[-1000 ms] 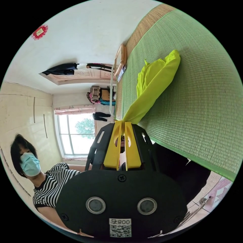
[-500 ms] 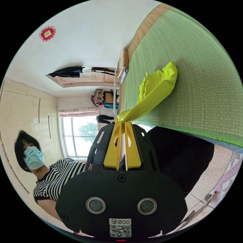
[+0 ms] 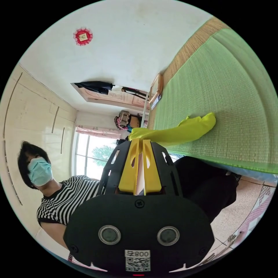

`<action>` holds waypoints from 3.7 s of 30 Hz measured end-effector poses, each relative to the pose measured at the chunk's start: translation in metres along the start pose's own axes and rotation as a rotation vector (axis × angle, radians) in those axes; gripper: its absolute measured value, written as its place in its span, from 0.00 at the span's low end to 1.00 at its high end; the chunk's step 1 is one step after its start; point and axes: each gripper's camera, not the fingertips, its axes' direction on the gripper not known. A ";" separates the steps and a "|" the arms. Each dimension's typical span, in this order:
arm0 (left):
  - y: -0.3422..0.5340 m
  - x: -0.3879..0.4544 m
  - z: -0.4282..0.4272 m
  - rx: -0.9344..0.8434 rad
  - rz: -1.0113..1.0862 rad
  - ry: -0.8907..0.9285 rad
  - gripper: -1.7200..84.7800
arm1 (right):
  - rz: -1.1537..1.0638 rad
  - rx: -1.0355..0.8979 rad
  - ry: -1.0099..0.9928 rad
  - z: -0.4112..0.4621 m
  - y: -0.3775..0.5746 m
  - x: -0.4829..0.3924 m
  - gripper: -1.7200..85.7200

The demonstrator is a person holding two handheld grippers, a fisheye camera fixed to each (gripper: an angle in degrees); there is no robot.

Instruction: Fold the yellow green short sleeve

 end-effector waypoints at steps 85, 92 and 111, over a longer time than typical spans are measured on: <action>-0.345 -0.501 1.021 -0.700 0.164 -0.597 0.02 | 0.284 -0.620 1.364 -0.145 -0.800 0.083 0.02; -0.308 -0.469 0.955 -0.784 0.230 -0.365 0.03 | 0.064 -0.359 1.292 -0.137 -0.728 -0.042 0.02; -0.141 -0.415 0.818 -1.097 0.182 -0.142 0.02 | 0.066 0.266 1.356 -0.008 -0.294 -0.221 0.13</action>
